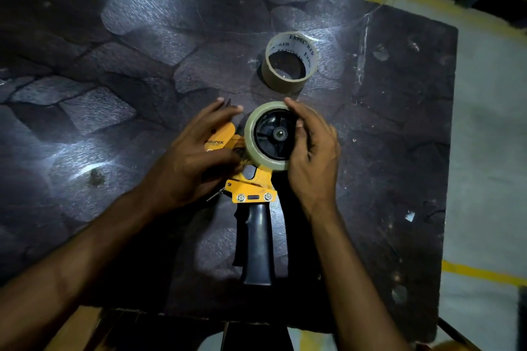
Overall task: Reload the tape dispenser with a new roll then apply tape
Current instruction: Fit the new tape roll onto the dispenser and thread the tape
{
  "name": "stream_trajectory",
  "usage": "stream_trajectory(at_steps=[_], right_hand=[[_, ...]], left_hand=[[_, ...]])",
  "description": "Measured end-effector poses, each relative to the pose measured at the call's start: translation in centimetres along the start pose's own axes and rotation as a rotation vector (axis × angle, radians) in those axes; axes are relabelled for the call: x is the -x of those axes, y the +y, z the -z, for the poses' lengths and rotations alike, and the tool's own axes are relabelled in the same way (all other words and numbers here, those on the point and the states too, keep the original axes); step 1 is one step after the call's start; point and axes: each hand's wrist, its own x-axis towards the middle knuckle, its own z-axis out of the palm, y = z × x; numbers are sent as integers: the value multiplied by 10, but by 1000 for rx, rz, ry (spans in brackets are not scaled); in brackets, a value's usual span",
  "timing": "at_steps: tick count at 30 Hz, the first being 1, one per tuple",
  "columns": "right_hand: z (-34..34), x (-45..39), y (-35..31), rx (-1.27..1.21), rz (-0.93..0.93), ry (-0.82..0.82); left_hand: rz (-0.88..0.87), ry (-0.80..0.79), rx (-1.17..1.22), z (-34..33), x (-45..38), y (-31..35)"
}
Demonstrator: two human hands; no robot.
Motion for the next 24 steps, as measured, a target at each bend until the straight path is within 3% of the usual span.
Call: stream_trajectory(at_steps=[9, 15, 24], right_hand=[[1, 2, 0, 9, -12, -25], [2, 3, -1, 8, -24, -37], [2, 4, 1, 14, -15, -29]], left_hand=[[70, 285, -238, 4, 29, 10], [144, 405, -183, 5, 44, 17], [178, 111, 28, 2, 56, 14]])
